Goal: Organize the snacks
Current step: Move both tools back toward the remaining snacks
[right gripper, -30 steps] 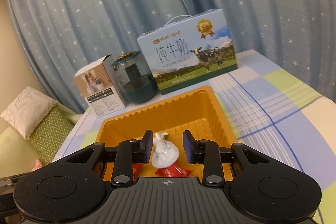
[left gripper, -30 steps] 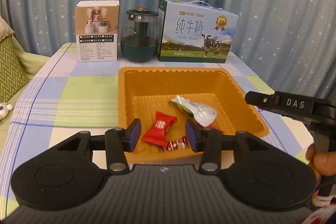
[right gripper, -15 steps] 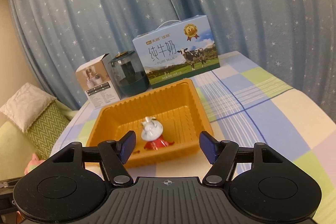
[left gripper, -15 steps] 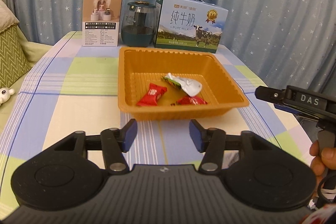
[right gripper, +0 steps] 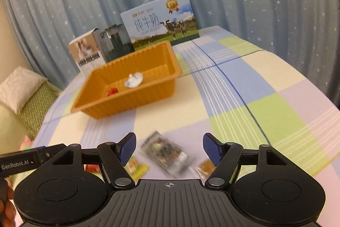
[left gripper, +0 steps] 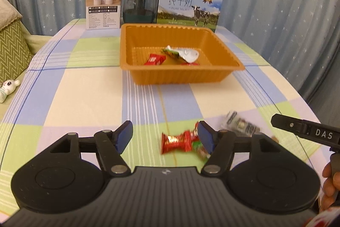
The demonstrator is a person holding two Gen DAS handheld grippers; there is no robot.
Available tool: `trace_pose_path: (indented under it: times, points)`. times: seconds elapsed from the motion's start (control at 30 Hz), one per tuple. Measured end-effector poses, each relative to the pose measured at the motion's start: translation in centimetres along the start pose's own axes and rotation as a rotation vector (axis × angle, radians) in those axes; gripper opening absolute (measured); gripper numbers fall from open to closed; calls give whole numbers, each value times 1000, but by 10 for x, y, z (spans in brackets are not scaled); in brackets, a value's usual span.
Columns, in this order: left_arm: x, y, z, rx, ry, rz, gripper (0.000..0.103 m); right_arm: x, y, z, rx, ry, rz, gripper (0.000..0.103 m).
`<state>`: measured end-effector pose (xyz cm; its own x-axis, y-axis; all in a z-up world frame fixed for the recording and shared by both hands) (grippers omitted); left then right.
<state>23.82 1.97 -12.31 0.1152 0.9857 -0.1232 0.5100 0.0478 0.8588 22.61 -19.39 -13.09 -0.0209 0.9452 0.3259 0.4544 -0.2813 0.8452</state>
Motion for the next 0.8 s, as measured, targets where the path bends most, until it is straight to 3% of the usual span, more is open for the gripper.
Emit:
trace_pose_path:
  times: [0.47,0.63,0.8]
  points:
    - [4,-24,0,37,-8,19,65,-21,-36,1,75,-36,-135,70]
    - [1,-29,5,49,-17,12,65,-34,-42,8,91,-55,-119,69]
    - [-4,-32,9,58,-30,17,65,-40,-42,17,100,-66,-81,53]
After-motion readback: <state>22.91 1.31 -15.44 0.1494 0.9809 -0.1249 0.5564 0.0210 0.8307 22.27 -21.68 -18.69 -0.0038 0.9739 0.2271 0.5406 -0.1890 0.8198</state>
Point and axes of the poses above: each gripper's, at about its wrist camera, not at the fingertips, and z roughly the way its jaws point, x to its left, y to its top, the point moved 9 cm from there along z, roughly the way its jaws point, and after that the axes turned 12 degrees about -x, right-handed, at the moved point
